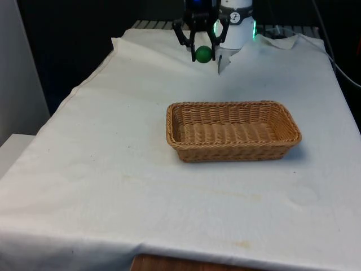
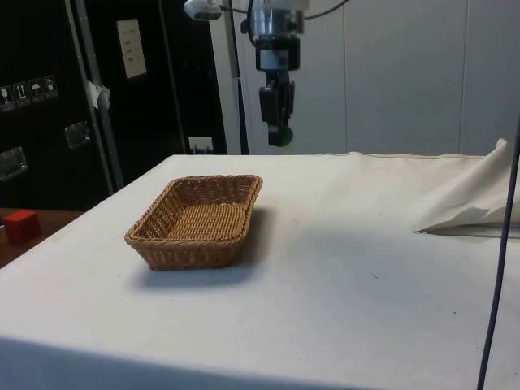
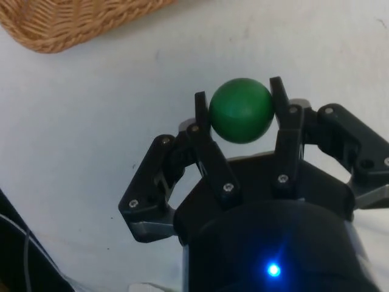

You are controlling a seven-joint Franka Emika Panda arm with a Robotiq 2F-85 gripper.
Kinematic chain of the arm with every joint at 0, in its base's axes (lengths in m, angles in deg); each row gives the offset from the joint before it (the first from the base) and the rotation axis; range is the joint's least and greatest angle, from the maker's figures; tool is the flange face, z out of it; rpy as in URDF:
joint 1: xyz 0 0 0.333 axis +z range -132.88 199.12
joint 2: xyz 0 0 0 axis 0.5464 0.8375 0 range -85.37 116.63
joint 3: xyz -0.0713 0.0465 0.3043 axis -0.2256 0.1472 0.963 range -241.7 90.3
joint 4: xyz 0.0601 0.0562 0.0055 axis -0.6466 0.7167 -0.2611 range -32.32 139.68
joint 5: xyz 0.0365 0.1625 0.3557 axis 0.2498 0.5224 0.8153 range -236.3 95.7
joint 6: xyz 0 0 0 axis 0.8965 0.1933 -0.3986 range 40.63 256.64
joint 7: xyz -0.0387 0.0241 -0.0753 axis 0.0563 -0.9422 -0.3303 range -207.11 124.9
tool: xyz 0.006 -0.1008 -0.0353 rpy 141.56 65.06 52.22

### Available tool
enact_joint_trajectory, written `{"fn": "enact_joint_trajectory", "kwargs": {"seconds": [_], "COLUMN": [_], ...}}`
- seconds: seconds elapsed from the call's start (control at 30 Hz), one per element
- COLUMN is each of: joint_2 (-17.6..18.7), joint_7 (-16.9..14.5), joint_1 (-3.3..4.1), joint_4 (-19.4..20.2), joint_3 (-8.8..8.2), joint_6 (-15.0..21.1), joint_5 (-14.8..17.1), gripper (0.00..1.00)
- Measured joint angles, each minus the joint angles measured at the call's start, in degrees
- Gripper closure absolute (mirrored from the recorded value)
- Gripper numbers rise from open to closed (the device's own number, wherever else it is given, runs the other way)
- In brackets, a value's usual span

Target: Pick up the ball and place it into the basket.

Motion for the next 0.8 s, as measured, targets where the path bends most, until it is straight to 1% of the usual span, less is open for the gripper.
{"fn": "enact_joint_trajectory", "kwargs": {"seconds": [0.1,0.13,0.23,0.37,0.4,0.5,0.67,0.7,0.8], "joint_2": [0.06,0.40,1.03,2.69,3.50,4.47,7.56,8.94,9.63], "joint_7": [0.69,1.26,1.83,3.04,3.72,4.30,5.67,6.07,6.19], "joint_1": [0.17,0.23,0.29,0.46,0.57,0.69,0.80,0.86,0.92], "joint_4": [-0.63,-1.09,-1.78,-3.32,-4.13,-4.93,-7.56,-8.77,-9.34], "joint_3": [0.86,1.49,2.01,3.21,3.84,4.41,5.90,6.42,6.70], "joint_6": [-0.11,-0.11,-0.06,-0.06,-0.06,0.06,0.17,0.23,0.23], "joint_5": [0.00,0.00,0.00,0.00,0.00,0.00,0.23,0.57,0.74], "gripper": [0.99,0.99,0.99,0.99,0.99,0.99,0.99,0.99,0.99]}}
